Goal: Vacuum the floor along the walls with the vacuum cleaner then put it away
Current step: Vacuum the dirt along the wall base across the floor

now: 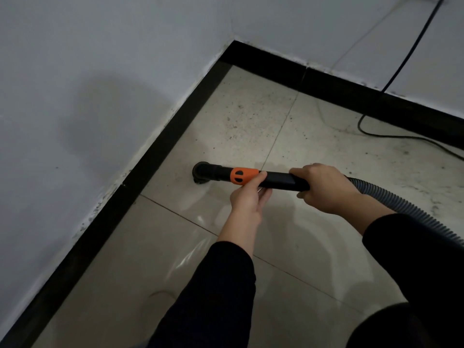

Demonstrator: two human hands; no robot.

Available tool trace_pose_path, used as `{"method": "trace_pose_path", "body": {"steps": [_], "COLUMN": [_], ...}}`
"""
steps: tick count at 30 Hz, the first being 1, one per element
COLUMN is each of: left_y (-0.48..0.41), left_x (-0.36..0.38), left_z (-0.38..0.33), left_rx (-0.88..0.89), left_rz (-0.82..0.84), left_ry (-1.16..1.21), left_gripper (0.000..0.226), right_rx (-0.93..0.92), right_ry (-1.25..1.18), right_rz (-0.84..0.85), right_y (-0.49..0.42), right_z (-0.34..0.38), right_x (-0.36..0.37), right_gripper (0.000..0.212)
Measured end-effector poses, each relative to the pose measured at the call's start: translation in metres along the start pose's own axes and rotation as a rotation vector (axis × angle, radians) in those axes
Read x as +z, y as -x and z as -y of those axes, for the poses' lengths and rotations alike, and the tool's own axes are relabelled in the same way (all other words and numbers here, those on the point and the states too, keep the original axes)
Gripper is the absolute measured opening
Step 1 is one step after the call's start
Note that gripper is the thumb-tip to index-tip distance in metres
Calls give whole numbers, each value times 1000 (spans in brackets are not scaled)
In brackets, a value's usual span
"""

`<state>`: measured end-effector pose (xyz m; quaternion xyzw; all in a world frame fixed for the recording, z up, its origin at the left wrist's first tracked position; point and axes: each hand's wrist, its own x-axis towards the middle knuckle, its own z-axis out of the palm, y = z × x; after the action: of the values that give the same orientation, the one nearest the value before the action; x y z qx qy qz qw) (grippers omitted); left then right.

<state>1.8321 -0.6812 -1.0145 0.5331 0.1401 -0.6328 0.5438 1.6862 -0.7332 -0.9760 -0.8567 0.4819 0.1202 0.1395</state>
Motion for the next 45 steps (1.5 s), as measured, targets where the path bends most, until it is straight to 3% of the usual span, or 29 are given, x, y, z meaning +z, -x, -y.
{"method": "trace_pose_path", "body": {"steps": [7,18,45], "left_y": [-2,-3,-15], "left_x": [15,33,-2], "left_z": [10,24,-32], "left_rx": [-10,-28,56], "left_rz": [25,60,-69], "left_ry": [-38,-112,-31], "left_gripper": [33,21,21], "right_rx": [66,146,60], "right_ry": [-33,-63,-164], "right_rz": [-11,-28,-12], "right_y": [7,16,-35], "right_z": [-16,-37,19], "right_x": [1,3,6], "right_gripper": [23,22,18]}}
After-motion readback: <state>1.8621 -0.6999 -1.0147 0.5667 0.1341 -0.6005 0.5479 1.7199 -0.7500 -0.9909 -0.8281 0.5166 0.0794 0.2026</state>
